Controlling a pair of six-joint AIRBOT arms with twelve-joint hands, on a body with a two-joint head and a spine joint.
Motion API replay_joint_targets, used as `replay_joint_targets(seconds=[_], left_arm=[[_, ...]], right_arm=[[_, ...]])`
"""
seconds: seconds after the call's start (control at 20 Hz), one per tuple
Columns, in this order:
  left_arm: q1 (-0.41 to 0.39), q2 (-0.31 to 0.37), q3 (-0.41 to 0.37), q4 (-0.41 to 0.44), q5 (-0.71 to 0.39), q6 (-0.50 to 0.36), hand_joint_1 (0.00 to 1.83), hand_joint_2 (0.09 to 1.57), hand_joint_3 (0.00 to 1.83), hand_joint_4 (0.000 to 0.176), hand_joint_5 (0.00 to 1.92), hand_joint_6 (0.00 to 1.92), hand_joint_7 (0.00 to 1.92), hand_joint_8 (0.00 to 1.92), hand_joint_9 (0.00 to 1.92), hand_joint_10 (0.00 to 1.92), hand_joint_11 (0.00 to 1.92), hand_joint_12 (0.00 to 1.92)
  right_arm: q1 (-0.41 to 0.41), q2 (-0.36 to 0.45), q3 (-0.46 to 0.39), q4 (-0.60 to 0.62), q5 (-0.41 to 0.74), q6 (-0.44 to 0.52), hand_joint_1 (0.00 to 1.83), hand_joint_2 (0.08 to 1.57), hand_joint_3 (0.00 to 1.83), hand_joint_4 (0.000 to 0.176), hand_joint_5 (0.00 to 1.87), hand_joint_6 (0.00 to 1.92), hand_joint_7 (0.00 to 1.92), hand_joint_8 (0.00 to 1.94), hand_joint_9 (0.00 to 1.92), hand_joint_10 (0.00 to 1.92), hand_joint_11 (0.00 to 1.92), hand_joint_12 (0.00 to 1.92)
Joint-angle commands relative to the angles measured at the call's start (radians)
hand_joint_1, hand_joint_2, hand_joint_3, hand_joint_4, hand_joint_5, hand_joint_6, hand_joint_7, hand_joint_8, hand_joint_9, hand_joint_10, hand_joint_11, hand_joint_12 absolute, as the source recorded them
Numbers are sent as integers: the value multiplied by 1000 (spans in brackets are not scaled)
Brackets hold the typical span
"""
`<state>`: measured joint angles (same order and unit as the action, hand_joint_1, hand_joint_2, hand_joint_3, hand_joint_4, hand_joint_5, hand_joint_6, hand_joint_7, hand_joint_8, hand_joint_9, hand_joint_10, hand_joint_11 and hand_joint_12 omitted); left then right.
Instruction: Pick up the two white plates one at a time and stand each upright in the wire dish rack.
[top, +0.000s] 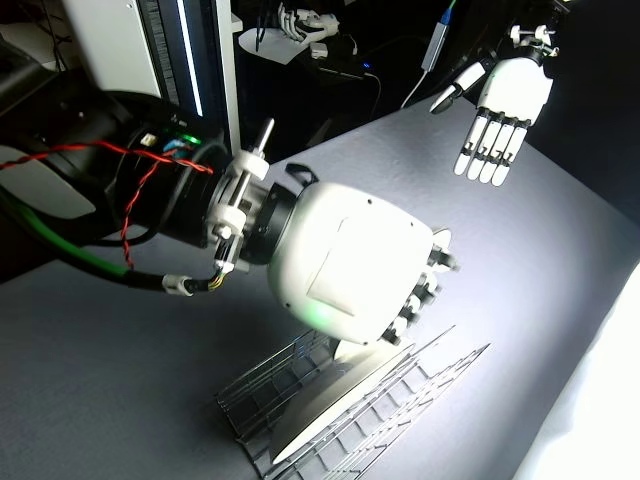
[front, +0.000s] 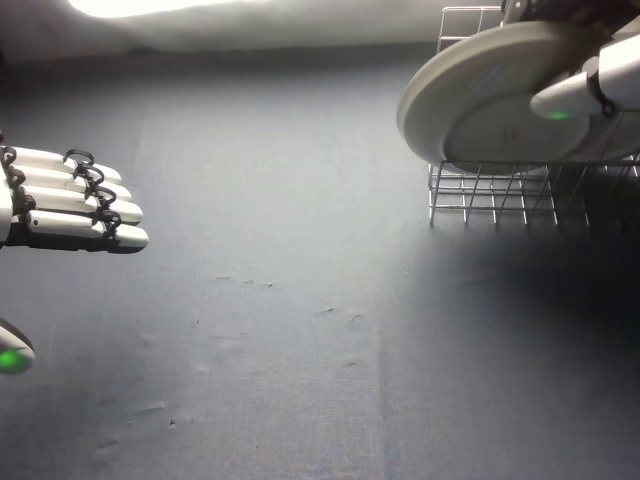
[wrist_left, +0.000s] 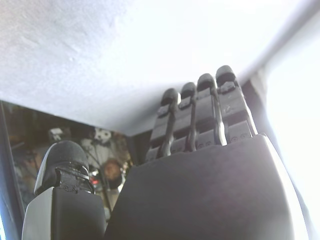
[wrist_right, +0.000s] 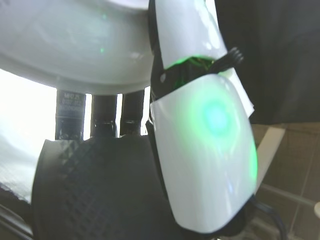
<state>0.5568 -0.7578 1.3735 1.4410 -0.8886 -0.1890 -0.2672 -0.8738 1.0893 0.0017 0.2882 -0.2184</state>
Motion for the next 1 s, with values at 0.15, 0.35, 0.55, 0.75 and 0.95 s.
replay_joint_targets(seconds=[0.15,0.35,0.55,0.75,0.95], left_arm=[[-5,-3,6,-53,-28,-5,0,1088,3,0,23,0,1,0,0,0,0,0],[-14,-16,10,-53,-21,-5,0,1087,2,0,26,4,9,3,0,0,0,0],[-13,-20,17,-53,-25,-5,0,1087,1,0,17,0,5,1,0,0,0,0],[-13,-22,16,-51,-25,-5,0,1086,1,0,43,13,23,9,13,5,13,6],[-14,-22,14,-51,-25,-5,0,1081,0,0,37,7,20,5,6,3,0,0]], right_arm=[[-26,9,12,-63,167,3,1387,1084,1,0,937,998,1002,867,1069,1006,1023,1103],[-60,10,14,-99,180,-1,1488,1107,0,0,847,1095,944,823,959,1032,897,1485],[-70,10,16,-153,193,-5,1390,1142,1,0,811,1218,907,951,903,1210,748,1324],[-60,10,16,-198,205,-5,1350,1032,0,0,805,164,904,74,866,236,553,1170],[-51,10,16,-243,217,-9,1305,1037,3,0,714,2,804,0,836,38,457,1083]])
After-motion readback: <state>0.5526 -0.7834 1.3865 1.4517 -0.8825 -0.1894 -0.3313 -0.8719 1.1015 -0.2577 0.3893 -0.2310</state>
